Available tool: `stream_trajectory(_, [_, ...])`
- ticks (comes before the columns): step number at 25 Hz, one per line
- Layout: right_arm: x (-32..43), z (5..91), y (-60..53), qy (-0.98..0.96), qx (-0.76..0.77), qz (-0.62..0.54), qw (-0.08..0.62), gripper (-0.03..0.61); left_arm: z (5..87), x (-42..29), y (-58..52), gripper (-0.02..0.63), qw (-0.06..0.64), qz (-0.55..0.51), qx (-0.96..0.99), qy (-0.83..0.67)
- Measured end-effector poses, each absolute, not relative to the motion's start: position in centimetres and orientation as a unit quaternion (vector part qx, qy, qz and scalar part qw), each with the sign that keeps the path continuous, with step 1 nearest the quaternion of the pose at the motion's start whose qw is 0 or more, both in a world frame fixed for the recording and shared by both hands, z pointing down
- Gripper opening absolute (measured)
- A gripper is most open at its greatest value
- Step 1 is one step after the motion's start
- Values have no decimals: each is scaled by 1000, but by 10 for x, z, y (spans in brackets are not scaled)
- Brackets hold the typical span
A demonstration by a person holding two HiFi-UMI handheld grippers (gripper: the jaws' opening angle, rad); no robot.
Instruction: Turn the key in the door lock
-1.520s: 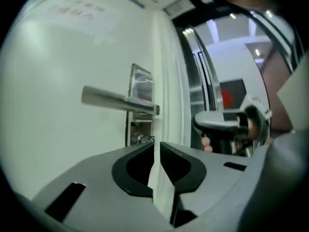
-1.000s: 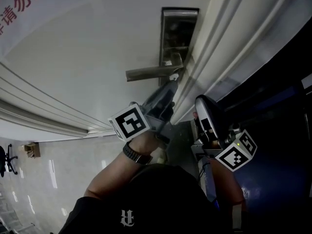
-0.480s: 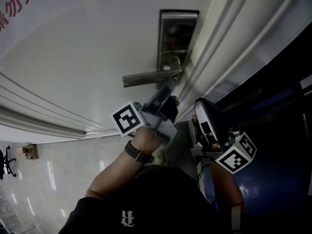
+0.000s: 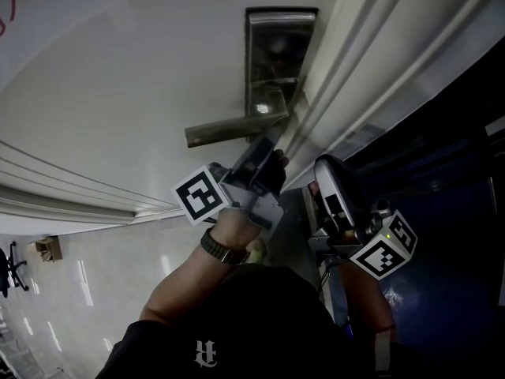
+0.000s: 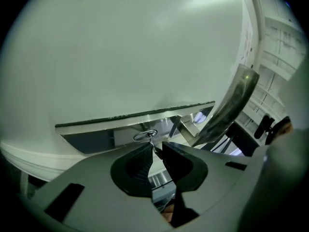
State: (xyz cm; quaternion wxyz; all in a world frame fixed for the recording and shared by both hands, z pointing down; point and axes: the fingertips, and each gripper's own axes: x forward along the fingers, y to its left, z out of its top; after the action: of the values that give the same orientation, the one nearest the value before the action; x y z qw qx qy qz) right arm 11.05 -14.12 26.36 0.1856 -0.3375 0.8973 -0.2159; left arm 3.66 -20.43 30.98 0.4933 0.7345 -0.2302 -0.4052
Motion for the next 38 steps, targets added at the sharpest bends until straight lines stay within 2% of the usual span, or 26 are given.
stream_trajectory(6, [109,261,-141,899,-329,-216,190,17,308,39,-203,66,440,-316,781,-310])
stream_trajectory(11, [110,260,-141,900,-323,-218,194,17,310,39,-203,66,446,-306,778,-318])
stream_trajectory(16, [111,260,-140,901,-316,-221,198,17,310,38,-203,66,422,-278,790,-348])
stream_trajectory(32, [115,259,-139,902,-299,-227,212,17,310,41,-203,72,268,-93,846,-451])
stream_trajectory(38, [115,258,-137,903,-288,-231,219,17,310,42,-202,72,171,17,853,-493])
